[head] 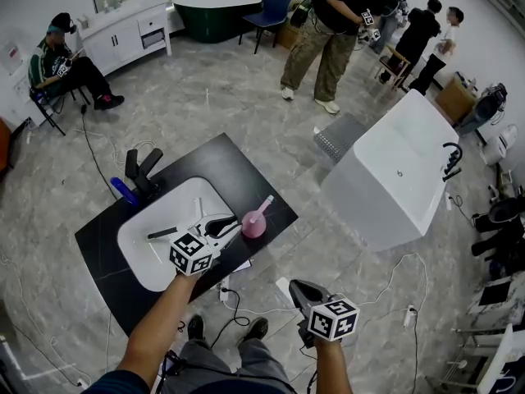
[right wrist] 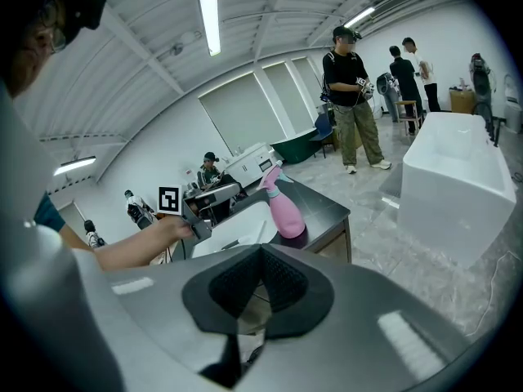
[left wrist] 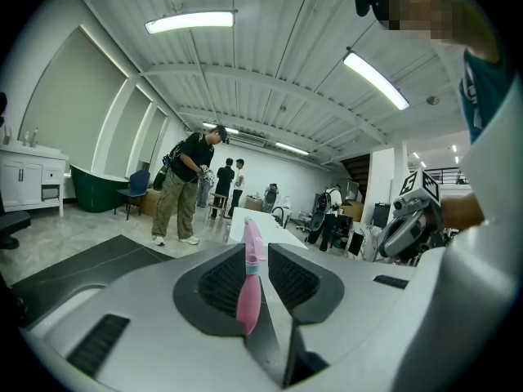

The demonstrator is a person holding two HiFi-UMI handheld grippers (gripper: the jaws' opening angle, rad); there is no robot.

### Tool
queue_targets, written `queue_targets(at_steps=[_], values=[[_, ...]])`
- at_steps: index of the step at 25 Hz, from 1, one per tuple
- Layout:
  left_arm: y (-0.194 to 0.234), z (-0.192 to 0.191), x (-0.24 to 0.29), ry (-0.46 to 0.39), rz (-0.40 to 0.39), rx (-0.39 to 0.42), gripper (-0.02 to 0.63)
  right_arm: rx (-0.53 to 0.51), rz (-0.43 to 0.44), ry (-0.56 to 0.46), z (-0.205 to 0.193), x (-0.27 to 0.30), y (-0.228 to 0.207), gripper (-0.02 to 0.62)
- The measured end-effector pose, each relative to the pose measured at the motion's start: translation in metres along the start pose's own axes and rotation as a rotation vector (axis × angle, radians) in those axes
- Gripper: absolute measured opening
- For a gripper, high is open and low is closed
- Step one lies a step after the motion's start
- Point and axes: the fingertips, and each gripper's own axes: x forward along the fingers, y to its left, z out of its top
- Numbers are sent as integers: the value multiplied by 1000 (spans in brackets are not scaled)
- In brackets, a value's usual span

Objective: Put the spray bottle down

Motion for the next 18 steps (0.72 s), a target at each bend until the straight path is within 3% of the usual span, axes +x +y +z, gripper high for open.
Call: queue_targets(at_steps=[6, 11, 18], values=[[-6, 21, -14, -35, 1, 10, 89, -27, 9, -44, 23, 1, 8, 11], [-25, 48, -43, -79, 10, 31, 83, -136, 7, -113, 54, -17, 23, 9], [-44, 94, -98, -126, 26, 52, 11, -228, -20, -176, 87, -37, 46, 8]])
